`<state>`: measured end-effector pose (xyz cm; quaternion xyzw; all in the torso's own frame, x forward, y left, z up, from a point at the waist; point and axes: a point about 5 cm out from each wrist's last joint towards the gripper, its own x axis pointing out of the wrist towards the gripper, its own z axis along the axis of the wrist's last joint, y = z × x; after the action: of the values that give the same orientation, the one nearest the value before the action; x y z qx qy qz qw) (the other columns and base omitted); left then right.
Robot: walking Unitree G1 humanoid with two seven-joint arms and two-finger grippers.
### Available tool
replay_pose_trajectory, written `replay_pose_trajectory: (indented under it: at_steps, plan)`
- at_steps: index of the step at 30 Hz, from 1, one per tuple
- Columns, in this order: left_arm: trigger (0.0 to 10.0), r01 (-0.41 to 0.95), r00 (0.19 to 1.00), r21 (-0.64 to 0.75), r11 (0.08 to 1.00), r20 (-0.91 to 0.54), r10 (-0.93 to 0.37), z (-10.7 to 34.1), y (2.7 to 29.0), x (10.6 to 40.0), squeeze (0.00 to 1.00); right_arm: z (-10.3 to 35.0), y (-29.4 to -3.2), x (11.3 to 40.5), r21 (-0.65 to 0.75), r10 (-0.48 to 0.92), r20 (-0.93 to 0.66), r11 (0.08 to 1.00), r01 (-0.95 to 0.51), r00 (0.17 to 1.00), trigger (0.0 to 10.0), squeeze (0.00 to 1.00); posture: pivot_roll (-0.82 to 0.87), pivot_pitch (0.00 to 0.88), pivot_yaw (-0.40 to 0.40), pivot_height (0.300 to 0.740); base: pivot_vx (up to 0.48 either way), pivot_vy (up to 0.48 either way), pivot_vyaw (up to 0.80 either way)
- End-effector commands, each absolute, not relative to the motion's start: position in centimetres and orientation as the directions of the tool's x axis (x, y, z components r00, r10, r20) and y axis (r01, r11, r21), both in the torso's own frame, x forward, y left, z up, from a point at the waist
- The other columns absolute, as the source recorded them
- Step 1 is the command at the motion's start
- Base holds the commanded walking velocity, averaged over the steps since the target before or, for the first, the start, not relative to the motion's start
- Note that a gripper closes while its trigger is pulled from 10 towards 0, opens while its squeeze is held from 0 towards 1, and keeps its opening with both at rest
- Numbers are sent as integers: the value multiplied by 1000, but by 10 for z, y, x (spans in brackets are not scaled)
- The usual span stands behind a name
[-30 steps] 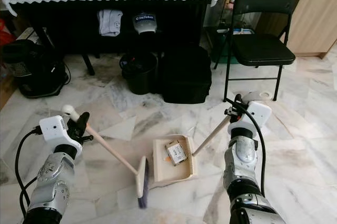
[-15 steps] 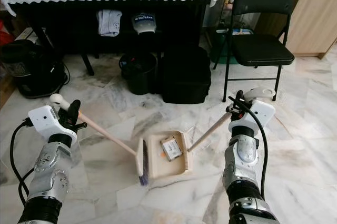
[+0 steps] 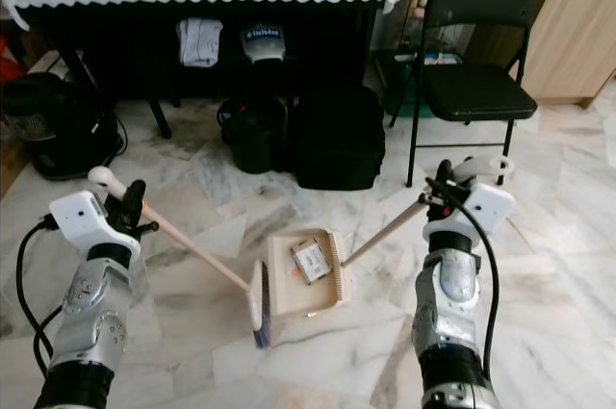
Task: Sweep floor
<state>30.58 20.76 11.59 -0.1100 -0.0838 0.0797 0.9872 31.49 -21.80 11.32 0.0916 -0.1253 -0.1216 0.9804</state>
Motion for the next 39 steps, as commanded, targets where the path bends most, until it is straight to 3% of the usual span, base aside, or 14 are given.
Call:
replay_pose_trajectory:
  at_steps: [1, 17, 28, 39]
  plan:
    - [10000, -115, 963, -187, 976, 222, 156, 130, 207, 304, 0, 125, -216, 313, 217, -264, 274, 954, 207, 925, 10000, 0, -54, 0, -13, 740, 0, 0, 0]
    - [10000, -150, 957, -38, 988, 246, 154, 129, 209, 301, 0, 117, -208, 300, 172, -273, 233, 956, 236, 933, 10000, 0, -52, 0, -8, 740, 0, 0, 0]
    - [10000, -228, 946, 20, 973, 243, 217, 124, 242, 280, 0, 110, -213, 275, 101, -273, 212, 961, 257, 938, 10000, 0, -44, 0, -11, 740, 0, 0, 0]
    - [10000, -241, 943, 48, 969, 247, 222, 127, 257, 261, 0, 116, -217, 257, 67, -275, 206, 961, 267, 939, 10000, 0, -41, 0, -19, 740, 0, 0, 0]
